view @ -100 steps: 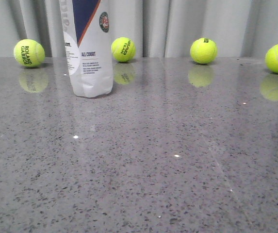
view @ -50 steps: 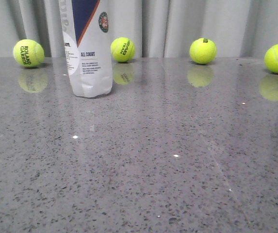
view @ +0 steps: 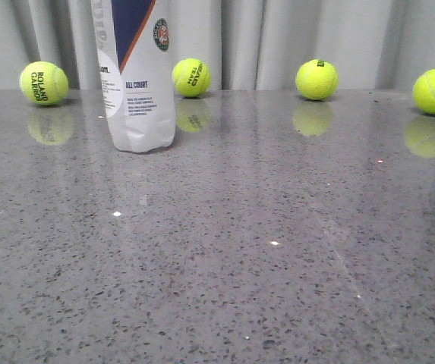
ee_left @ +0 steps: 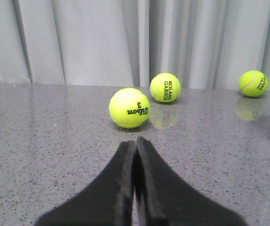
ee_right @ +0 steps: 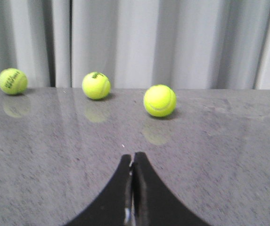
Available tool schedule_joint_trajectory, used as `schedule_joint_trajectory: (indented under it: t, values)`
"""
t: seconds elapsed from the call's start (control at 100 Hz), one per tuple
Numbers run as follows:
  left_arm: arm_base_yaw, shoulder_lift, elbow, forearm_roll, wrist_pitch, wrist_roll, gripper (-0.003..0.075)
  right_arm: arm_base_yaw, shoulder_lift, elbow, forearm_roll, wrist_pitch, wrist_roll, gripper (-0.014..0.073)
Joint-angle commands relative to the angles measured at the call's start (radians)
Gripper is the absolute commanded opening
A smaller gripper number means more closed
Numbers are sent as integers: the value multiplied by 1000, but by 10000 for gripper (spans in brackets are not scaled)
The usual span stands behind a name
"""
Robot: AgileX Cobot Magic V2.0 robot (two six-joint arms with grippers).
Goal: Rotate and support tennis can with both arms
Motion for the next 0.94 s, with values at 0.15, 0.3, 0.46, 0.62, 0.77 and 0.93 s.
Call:
schedule_joint_trajectory:
  t: [0.15, 0.3, 0.46, 0.62, 0.77, 0.93]
  values:
    - [0, -33, 45, -2, -75, -10, -20, -27, -128, 46, -40, -31, -12, -69]
    - [0, -33, 45, -2, -75, -10, -20, -27, -144, 47, -40, 81, -12, -69]
    - [0, -33, 45, -2, -75, -10, -20, -27, -144, 46, -40, 104, -12, -69]
    - [0, -33, 45, -2, -75, -10, -20, -28, -144, 46, -40, 104, -12, -69]
    - [0, -33, 45, -2, -75, -10, -20, -29, -144, 46, -40, 104, -12, -69]
    - [0, -33, 45, -2, -75, -10, -20, -29, -144, 46, -40, 104, -12, -69]
